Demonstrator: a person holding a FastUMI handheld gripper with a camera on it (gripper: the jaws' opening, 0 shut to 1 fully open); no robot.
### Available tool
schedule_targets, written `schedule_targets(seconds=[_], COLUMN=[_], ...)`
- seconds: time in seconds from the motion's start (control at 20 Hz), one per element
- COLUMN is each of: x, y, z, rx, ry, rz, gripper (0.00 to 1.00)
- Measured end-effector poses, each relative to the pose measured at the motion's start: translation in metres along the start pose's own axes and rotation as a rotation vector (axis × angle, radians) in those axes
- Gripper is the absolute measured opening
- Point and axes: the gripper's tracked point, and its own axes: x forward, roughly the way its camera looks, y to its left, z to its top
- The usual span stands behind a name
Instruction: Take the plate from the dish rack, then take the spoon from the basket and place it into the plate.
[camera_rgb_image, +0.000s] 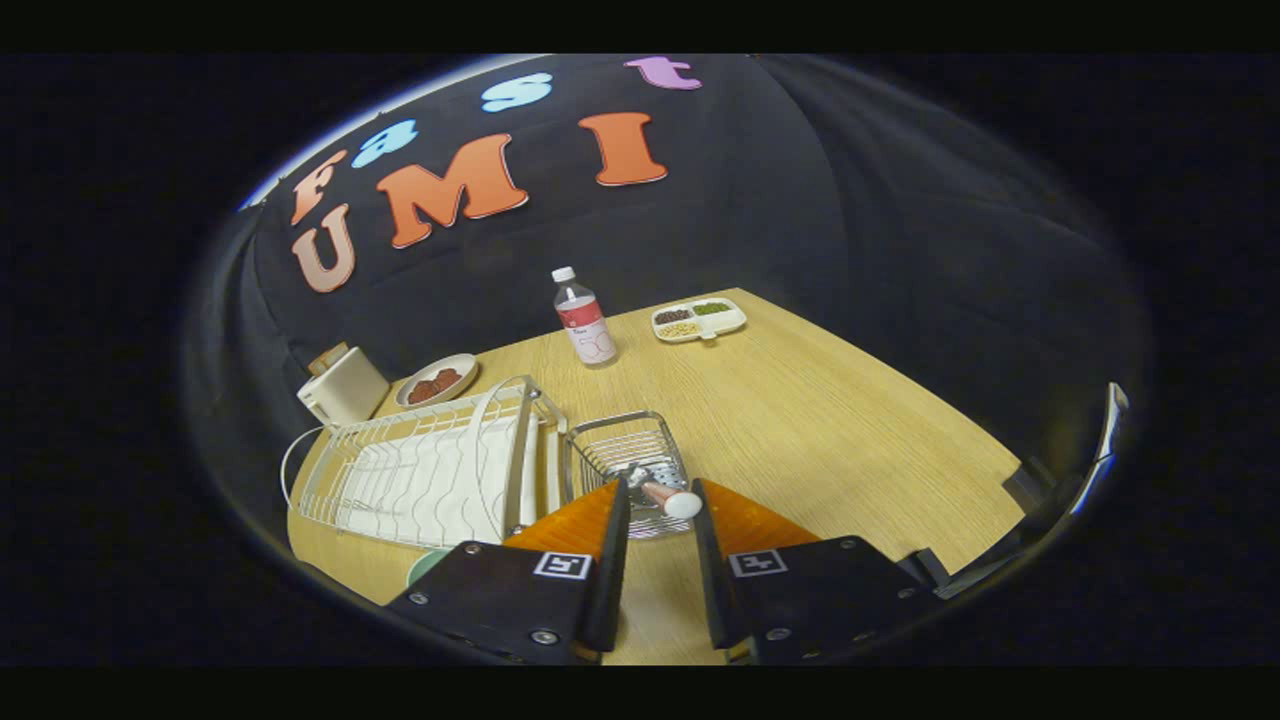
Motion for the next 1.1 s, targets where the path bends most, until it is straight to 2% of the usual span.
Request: schedule_targets(seconds=[0.15,0.45,0.6,0.85,1.1], x=[-0.003,-0.005,-0.014,-0.035,-0.075], y=[0.009,0.020,0.020,0.023,0.024], z=[-0.001,0.014,0.028,0.045,0.061], rx=[-0.028,0.058,0.060,-0.014,-0.055], ry=[-0.008,0.022,0.008,-0.019,-0.044], rz=[0.005,0.020,0.030,0.038,0.045], gripper=[0.23,0.13,0.12,0.11,0.10])
